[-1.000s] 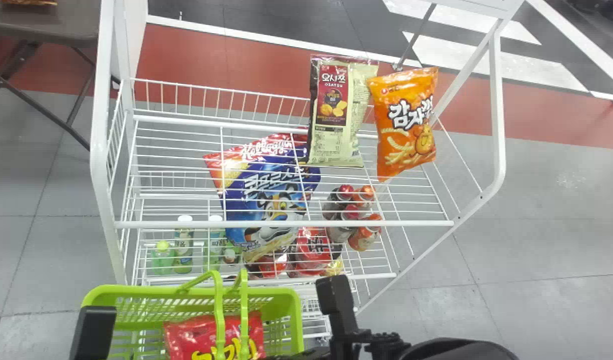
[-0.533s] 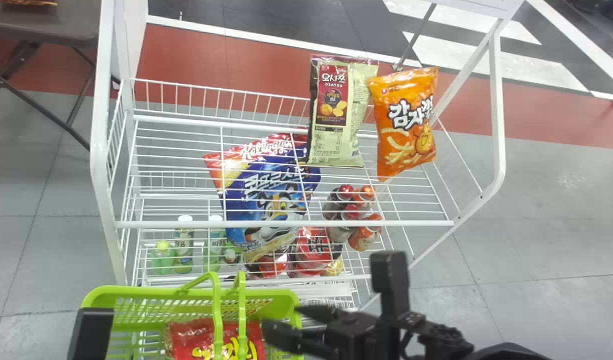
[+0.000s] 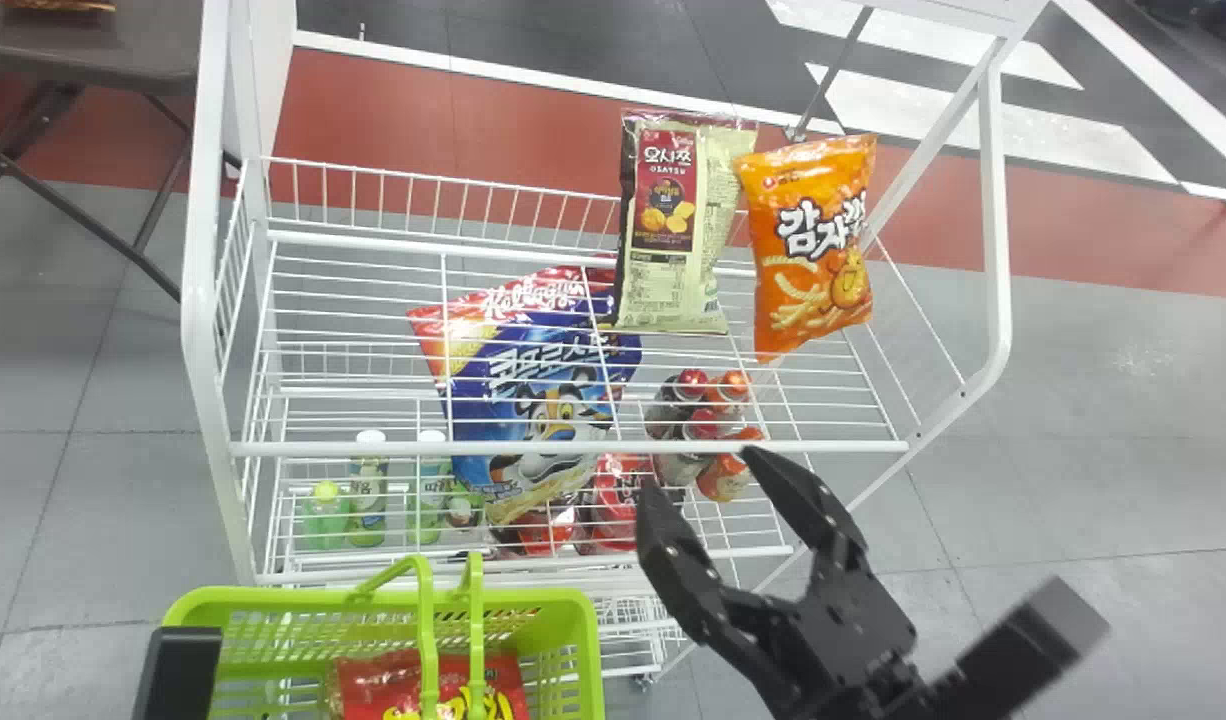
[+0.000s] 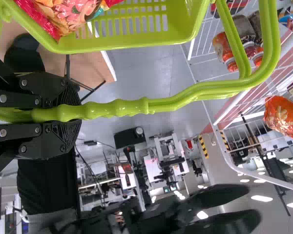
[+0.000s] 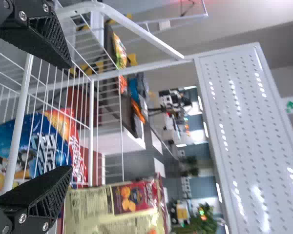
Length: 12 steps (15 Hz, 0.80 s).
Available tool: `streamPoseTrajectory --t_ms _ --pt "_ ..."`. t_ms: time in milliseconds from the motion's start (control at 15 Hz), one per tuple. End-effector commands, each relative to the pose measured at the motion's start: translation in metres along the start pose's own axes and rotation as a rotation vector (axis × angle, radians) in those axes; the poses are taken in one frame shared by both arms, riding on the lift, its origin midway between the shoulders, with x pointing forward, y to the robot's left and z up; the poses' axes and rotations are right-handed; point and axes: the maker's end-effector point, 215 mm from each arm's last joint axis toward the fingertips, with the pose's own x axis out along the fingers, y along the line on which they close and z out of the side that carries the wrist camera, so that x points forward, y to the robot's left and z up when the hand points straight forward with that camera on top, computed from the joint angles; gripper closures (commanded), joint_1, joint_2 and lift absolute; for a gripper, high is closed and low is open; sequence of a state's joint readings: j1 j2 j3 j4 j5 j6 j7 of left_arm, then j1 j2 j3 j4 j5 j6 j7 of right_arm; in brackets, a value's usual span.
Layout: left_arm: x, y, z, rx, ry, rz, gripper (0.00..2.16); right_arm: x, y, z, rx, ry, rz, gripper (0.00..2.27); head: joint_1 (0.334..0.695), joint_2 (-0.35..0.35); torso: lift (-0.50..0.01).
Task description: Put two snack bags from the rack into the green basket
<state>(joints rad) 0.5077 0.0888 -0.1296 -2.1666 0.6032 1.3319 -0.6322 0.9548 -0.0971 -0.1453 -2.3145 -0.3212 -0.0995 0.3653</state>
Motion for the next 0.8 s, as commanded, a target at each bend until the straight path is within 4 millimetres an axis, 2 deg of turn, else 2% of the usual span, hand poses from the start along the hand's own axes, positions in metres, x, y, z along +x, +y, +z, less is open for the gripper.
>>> streamPoseTrajectory --t_ms 0,67,200,333,467,733 --pt "0.001 0.003 -0.005 -0.014 0.008 -0.004 2.14 -0.023 -0.008 0.000 0.008 -0.021 -0.042 0.09 0.695 -0.350 -0.007" --pt "0.003 0.003 -0.007 -0.022 0.014 -0.010 2.14 -0.029 -0.008 0.000 0.006 -0.026 -0.072 0.10 0.695 -0.350 -0.007" --pt "0.003 0.001 -0.011 -0.045 0.015 -0.038 2.14 -0.027 0.000 -0.007 0.000 -0.009 -0.099 0.10 0.695 -0.350 -0.007" --pt "0.000 0.003 -0.014 -0.063 0.009 -0.042 2.14 -0.020 0.029 -0.012 -0.023 0.005 -0.070 0.10 0.695 -0.350 -0.007" --pt "-0.002 0.000 -0.016 -0.067 0.006 -0.053 2.14 -0.015 0.046 -0.016 -0.040 0.012 -0.054 0.10 0.695 -0.350 -0.007" --pt "-0.001 -0.001 -0.018 -0.069 0.000 -0.043 2.14 -0.014 0.047 -0.013 -0.055 0.008 -0.042 0.10 0.695 -0.350 -0.007"
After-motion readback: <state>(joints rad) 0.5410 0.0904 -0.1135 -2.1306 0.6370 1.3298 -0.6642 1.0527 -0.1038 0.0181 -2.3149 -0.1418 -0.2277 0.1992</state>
